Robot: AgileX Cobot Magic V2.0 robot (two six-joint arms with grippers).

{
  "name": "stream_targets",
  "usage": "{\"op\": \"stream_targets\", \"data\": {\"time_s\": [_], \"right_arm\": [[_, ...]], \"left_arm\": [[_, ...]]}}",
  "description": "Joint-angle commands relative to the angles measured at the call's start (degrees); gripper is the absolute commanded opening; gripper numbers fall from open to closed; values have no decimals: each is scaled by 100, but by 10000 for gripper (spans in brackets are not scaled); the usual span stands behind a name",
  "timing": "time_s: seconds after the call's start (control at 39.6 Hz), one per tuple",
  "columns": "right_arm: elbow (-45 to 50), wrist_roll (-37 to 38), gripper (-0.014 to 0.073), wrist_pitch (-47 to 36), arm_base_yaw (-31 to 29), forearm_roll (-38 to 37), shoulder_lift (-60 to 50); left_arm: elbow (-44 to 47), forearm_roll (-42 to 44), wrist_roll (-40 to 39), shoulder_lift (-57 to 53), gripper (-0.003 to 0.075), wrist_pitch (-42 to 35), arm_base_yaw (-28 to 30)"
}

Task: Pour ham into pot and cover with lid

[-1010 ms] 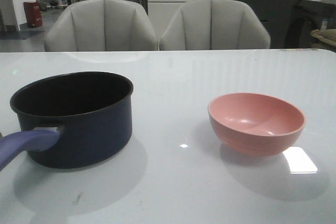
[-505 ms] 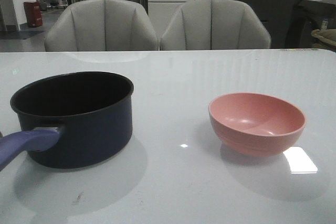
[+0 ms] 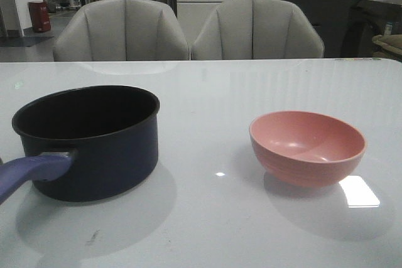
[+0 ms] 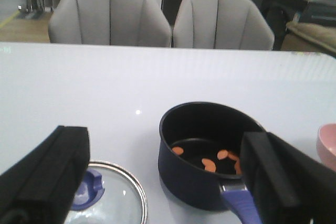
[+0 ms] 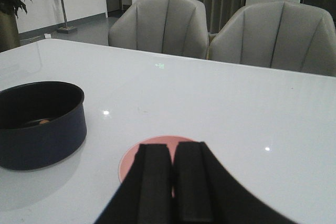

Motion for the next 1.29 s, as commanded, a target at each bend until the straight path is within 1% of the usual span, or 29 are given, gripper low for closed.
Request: {"op": "stream_targets", "data": {"time_s": [0.0, 0.15, 0.23, 0.28, 0.4, 0.48, 0.61, 0.78, 0.88, 0.98, 1.26], "right_arm": [[-165, -19, 147, -446, -1, -11, 37], [-165, -19, 147, -446, -1, -11, 37], [-165, -19, 147, -446, -1, -11, 37], [-165, -19, 147, -446, -1, -11, 37], [-165, -19, 147, -446, -1, -11, 37], [-165, -19, 147, -446, -1, -11, 37], [-165, -19, 147, -446, -1, -11, 37], [-165, -19, 147, -451, -1, -11, 37], [-165, -19, 147, -451, -1, -11, 37], [-165, -19, 147, -451, -1, -11, 37], [-165, -19, 147, -451, -1, -11, 37]], "left_arm": [[-492, -44, -110, 649, 591, -189, -34], [-998, -9, -119, 1548, 591, -62, -34], [-1305, -1, -137, 2088, 601, 153, 17], [-1477, 4, -307, 2410, 608, 270, 104], [-1896, 4, -576, 3218, 620, 499, 429], [-2139, 4, -576, 3698, 620, 651, 677], [-2585, 4, -576, 4523, 620, 1155, 1098], [-3131, -19, -576, 5881, 619, 1676, 1474], [-3460, -18, -408, 6648, 619, 2158, 1487], [-3717, -5, -359, 7240, 619, 2444, 1487], [-4276, -42, -252, 8230, 619, 2725, 1487]]}}
